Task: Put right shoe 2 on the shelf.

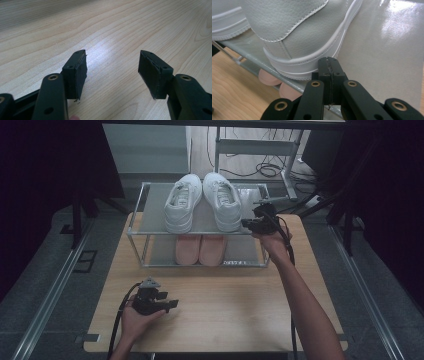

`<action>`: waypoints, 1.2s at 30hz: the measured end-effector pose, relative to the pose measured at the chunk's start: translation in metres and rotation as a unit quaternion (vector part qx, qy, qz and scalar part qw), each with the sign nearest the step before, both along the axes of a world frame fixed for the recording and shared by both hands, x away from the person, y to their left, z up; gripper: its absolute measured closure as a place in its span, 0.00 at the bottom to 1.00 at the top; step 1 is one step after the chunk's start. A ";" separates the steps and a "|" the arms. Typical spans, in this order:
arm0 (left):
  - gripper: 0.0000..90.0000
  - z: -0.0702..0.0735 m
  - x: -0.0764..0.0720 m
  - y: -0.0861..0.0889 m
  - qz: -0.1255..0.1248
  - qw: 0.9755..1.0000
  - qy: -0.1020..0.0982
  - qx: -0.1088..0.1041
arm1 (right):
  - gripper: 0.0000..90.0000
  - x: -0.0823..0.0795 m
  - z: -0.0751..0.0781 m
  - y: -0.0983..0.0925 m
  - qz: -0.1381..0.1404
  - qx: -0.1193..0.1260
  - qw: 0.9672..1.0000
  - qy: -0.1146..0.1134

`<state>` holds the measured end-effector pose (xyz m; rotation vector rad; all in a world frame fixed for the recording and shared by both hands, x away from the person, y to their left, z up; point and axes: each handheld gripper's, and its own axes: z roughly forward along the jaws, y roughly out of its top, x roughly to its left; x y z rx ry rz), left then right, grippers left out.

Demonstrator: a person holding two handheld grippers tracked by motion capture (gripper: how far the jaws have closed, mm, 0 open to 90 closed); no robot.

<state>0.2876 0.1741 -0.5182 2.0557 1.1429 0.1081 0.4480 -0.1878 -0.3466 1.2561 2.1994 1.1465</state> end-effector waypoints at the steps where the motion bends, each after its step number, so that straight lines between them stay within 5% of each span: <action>1: 0.45 0.000 0.000 0.000 0.000 1.000 0.001 0.000 | 1.00 -0.001 0.000 0.001 0.000 0.000 1.000 -0.002; 15: 0.45 -0.001 0.000 -0.001 -0.001 1.000 0.001 0.001 | 1.00 -0.003 0.000 0.008 0.019 0.026 0.999 -0.001; 24: 0.45 0.000 0.000 0.001 0.000 1.000 -0.001 -0.001 | 1.00 -0.009 0.000 0.039 0.064 0.029 0.998 0.002; 36: 0.45 0.000 0.000 0.002 0.001 1.000 0.000 -0.002 | 1.00 -0.011 -0.002 0.065 0.086 0.026 0.996 0.000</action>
